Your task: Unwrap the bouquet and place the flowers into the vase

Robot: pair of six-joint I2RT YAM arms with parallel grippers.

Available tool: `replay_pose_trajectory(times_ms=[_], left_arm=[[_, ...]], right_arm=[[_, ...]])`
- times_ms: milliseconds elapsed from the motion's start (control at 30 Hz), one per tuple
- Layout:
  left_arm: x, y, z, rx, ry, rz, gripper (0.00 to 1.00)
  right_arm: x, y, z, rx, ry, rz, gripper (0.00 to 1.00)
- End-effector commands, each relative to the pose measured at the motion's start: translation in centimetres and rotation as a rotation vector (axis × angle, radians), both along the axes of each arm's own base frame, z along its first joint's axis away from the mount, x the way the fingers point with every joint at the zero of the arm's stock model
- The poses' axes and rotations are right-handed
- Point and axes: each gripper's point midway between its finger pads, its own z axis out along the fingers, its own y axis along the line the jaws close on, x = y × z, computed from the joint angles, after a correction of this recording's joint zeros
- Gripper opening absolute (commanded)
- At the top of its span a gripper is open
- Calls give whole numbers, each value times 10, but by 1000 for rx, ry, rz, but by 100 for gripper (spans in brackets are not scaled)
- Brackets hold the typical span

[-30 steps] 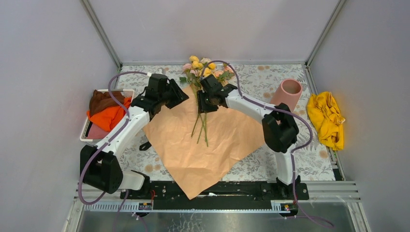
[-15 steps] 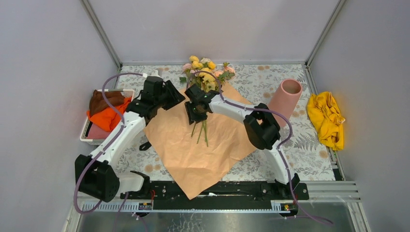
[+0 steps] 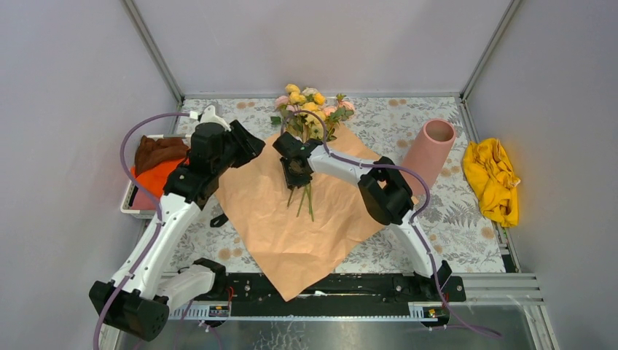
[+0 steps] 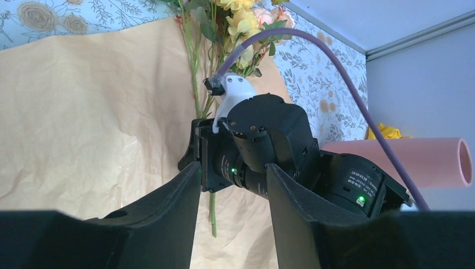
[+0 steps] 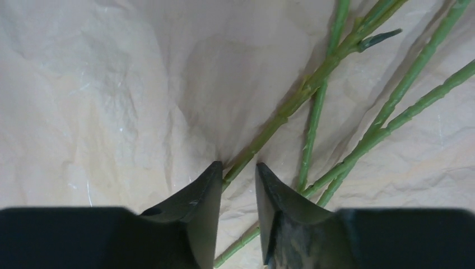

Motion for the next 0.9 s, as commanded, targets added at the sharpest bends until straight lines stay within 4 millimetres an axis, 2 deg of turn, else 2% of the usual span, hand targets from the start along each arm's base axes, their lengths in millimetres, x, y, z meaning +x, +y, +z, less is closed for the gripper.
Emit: replay_pose_trajectory(times_ms=[0, 167, 267, 400, 667, 800, 867], left_arm=[[-2, 7, -14, 38, 22, 12, 54], [-4, 3, -27, 31, 43, -6, 54], [-5, 3, -31, 31, 52, -11, 54], [-6, -1, -32, 19, 53, -26, 54], [-6, -22, -42, -58, 72, -115, 54], [-4, -31, -49, -95, 83, -143, 54], [-2, -41, -50, -140, 77, -182, 54]], right_arm=[[-3, -3, -19, -78, 9, -28, 29], [-12, -8, -25, -100, 12, -60, 17], [-10, -13, -12, -84, -28, -95, 8], [-1, -19, 23, -50, -112, -147, 0], [9, -28, 113, 64, -272, -204, 0], [5, -25, 149, 152, -304, -186, 0], [1, -23, 161, 188, -304, -171, 0]])
